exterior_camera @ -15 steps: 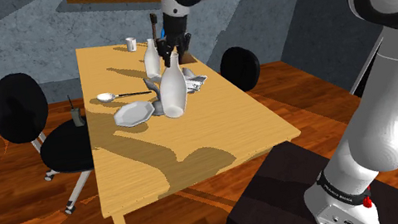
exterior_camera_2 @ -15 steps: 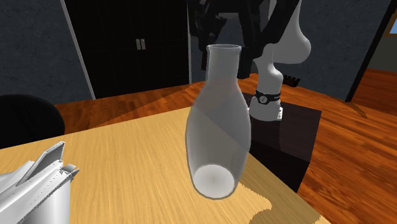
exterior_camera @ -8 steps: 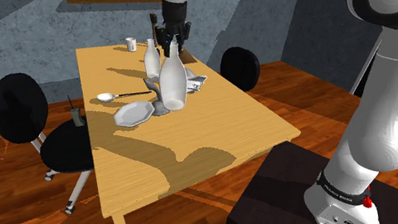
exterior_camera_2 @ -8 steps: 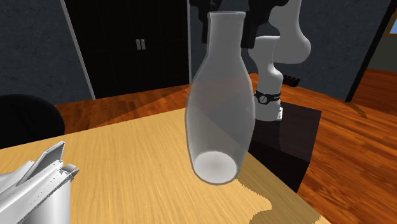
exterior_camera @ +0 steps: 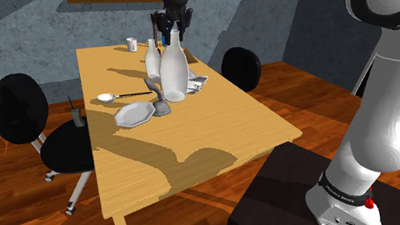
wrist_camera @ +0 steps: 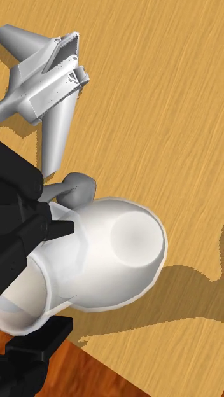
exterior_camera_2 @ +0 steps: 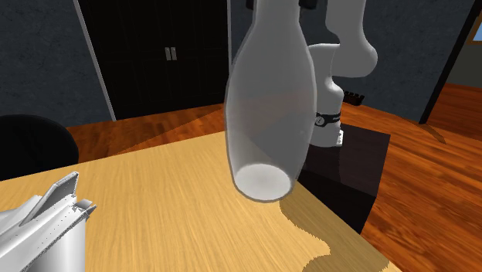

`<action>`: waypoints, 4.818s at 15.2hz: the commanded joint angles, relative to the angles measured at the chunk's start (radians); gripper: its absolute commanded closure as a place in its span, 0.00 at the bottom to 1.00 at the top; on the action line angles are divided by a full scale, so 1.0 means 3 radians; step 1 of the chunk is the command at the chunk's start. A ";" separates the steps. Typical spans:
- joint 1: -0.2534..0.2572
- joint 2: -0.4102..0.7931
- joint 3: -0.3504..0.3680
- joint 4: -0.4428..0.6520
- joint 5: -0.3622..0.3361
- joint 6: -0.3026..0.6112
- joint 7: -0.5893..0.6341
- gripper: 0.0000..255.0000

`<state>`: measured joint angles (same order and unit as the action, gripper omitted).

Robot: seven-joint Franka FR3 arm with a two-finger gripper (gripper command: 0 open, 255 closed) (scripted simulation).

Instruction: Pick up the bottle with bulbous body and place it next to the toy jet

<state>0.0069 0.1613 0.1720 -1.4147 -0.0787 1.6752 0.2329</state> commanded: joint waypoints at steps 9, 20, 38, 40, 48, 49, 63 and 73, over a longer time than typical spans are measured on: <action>0.0038 0.0214 0.0009 0.0760 -0.0041 -0.0549 -0.0010 1.00; 0.0180 0.0812 0.0013 0.2224 -0.0174 -0.1420 -0.0027 1.00; -0.0767 0.0179 -0.0331 0.0560 0.0160 -0.0338 -0.1114 1.00; -0.0856 0.0200 -0.0380 0.0499 0.0184 -0.0253 -0.1248 1.00; -0.1201 0.0442 -0.0560 0.0482 0.0282 0.0008 -0.1765 1.00; -0.1243 0.0489 -0.0581 0.0506 0.0295 0.0031 -0.1827 1.00; -0.1347 0.0531 -0.0625 -0.0085 0.0328 0.0662 -0.1987 1.00; -0.1346 0.0559 -0.0624 -0.0494 0.0331 0.1098 -0.1994 1.00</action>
<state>-0.3973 0.3269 -0.0154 -1.5536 0.0208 1.9922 -0.3656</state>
